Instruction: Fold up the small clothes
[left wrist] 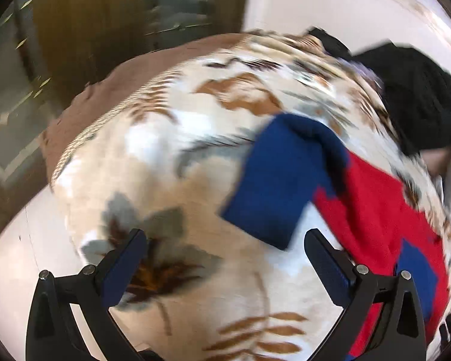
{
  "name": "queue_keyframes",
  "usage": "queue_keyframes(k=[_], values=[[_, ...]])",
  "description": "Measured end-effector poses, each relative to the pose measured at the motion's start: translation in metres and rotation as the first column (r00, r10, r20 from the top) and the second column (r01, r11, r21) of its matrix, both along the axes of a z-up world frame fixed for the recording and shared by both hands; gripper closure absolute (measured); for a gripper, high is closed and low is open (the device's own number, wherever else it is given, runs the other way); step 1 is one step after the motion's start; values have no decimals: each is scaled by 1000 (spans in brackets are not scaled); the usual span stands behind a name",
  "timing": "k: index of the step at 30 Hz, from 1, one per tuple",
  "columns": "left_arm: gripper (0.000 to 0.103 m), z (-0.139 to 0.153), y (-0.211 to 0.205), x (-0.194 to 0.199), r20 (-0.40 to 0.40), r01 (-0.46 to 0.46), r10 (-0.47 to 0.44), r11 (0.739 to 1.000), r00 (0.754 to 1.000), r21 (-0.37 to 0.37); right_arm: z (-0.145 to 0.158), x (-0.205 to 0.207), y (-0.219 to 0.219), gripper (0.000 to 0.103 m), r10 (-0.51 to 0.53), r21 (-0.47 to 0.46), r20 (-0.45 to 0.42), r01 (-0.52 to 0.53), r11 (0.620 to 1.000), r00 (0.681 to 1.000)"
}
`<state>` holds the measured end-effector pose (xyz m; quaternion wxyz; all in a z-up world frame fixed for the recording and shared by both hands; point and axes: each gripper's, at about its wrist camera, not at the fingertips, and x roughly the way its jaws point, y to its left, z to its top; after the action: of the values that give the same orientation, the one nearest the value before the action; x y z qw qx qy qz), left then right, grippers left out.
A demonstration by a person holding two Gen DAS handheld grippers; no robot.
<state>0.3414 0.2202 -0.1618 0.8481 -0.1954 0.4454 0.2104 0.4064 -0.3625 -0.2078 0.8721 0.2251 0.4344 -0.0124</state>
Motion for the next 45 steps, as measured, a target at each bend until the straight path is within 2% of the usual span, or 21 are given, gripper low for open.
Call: queue_keyframes(k=[3,7,8,9,10,12,14,15,18,20,23,26,29,31,32,35,38,41,45], values=[[0,0,18,-8,18,-22,23,999,1000,-30,27,-18,11,34,52,44,118,-57,997,992],[0,0,37,-17,28,-62,64,996,998,-61,38,-34,34,33,151,128,185,-176,976,971],[0,2,42,-19,34,-75,77,995,996,-61,39,-35,43,33,183,164,190,-215,963,965],[0,3,44,-19,36,-87,89,995,995,-53,37,-31,62,33,236,235,191,-278,931,953],[0,6,45,-20,37,-105,106,994,994,-30,37,-28,74,33,268,267,190,-312,912,945],[0,10,49,-22,25,-138,137,990,990,35,34,-19,128,33,364,301,190,-407,862,912],[0,14,60,-25,11,-182,181,980,983,83,32,-9,175,33,429,301,186,-467,831,884],[0,15,67,-29,16,-207,206,975,978,86,27,-2,214,33,479,314,174,-510,801,860],[0,20,92,-43,39,-289,287,953,957,89,15,16,293,33,564,372,136,-569,733,815],[0,21,104,-49,47,-312,309,946,950,87,7,29,337,34,597,377,112,-590,714,794],[0,19,111,-48,40,-302,300,950,953,78,-11,51,383,35,589,405,58,-559,724,806],[0,17,119,-46,32,-310,308,948,951,72,-28,71,415,35,552,384,13,-514,767,833],[0,20,123,-47,44,-322,320,944,946,64,-31,84,432,35,517,359,16,-488,796,856],[0,23,126,-51,61,-342,338,937,939,71,-29,98,446,49,507,339,3,-478,810,862],[0,24,128,-53,66,-351,347,933,936,76,-28,101,450,77,514,332,-4,-483,810,858],[0,23,136,-57,71,-371,366,926,928,71,-31,109,463,90,531,323,-31,-494,807,847],[0,21,140,-59,66,-377,373,924,926,61,-23,111,458,93,527,374,26,-497,783,850],[0,20,138,-58,65,-372,368,927,927,52,4,107,429,93,479,442,142,-488,753,866],[0,22,119,-47,76,-314,310,948,948,50,52,98,349,93,334,527,287,-439,728,898]])
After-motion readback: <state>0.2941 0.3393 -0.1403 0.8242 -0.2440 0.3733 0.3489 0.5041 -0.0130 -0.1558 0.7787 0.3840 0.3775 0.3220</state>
